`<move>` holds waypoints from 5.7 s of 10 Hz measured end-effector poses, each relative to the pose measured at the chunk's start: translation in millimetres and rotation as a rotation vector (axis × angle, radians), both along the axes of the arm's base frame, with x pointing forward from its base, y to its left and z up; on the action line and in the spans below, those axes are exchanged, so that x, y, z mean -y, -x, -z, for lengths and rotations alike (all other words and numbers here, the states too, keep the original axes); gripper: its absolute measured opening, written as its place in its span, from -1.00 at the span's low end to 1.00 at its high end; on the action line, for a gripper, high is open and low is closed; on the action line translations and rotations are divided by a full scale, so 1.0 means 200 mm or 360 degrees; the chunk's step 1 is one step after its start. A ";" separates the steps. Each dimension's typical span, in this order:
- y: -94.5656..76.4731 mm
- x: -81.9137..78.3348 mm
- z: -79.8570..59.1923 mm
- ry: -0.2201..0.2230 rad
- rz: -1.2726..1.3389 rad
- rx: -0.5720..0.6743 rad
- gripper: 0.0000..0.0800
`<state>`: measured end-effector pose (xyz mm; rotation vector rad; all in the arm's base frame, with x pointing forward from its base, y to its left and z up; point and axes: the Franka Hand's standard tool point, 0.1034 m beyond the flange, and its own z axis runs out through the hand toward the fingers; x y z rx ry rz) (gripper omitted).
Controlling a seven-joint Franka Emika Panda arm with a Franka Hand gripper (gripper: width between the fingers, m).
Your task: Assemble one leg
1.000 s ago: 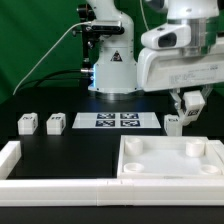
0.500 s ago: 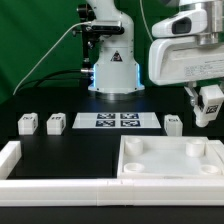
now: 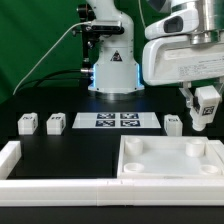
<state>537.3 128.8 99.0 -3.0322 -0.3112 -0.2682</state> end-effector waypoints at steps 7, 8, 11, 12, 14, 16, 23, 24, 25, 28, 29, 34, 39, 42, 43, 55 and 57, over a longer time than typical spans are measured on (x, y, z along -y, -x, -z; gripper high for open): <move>-0.13 0.06 -0.03 0.0010 0.0040 -0.0039 -0.27; -0.20 0.07 -0.05 0.0010 0.0044 -0.0061 -0.27; -0.24 0.06 -0.04 0.0003 0.0048 -0.0027 -0.27; -0.25 0.06 -0.04 0.0001 0.0049 -0.0018 -0.27; -0.29 0.08 -0.05 -0.0035 0.0071 0.0259 -0.27; -0.33 0.15 -0.05 -0.0009 0.0050 0.0187 -0.27; -0.43 0.20 -0.04 -0.0003 -0.0005 0.0509 -0.27; -0.44 0.21 -0.03 -0.0002 -0.0007 0.0588 -0.27; -0.44 0.20 0.00 -0.0002 -0.0013 0.0555 -0.27; -0.45 0.16 0.02 -0.0007 -0.0029 0.0553 -0.27; -0.45 0.15 0.02 -0.0008 -0.0031 0.0554 -0.27; -0.43 0.11 0.06 -0.0011 -0.0053 0.0537 -0.27; -0.44 0.09 0.07 -0.0015 -0.0058 0.0544 -0.27; -0.45 0.10 0.08 -0.0011 -0.0060 0.0537 -0.27; -0.45 0.10 0.10 -0.0011 -0.0060 0.0539 -0.27; -0.41 0.09 0.16 -0.0020 -0.0058 0.0663 -0.02; -0.41 0.11 0.16 -0.0014 -0.0059 0.0661 0.42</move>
Offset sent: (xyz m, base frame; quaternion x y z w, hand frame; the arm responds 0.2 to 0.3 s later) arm 0.0000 0.0000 0.0000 0.0000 0.0000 0.0000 1.0000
